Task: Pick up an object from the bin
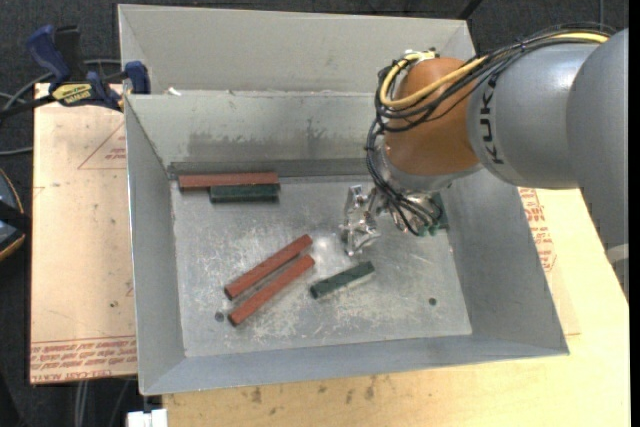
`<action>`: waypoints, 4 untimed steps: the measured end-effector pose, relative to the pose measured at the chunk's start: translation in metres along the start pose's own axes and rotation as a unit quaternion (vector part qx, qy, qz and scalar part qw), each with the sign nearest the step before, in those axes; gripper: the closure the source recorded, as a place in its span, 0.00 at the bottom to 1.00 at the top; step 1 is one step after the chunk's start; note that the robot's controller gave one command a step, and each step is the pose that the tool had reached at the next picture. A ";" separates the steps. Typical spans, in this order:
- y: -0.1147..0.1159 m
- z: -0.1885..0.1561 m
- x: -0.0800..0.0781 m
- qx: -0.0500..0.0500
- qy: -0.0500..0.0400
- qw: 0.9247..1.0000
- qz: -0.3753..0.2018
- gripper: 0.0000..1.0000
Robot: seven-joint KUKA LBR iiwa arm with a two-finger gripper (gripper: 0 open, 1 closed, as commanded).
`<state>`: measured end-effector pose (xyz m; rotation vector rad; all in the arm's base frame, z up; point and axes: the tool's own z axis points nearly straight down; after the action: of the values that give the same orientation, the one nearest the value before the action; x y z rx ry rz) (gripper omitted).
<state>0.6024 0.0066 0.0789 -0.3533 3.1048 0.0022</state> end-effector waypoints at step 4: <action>-0.006 -0.115 -0.001 -0.001 0.007 1.000 -0.004 0.00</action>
Offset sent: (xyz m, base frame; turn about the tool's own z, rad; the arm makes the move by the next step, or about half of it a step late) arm 0.0015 -0.0107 0.0968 -0.0217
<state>0.6032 0.0004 0.1938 -0.3688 3.1175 0.0017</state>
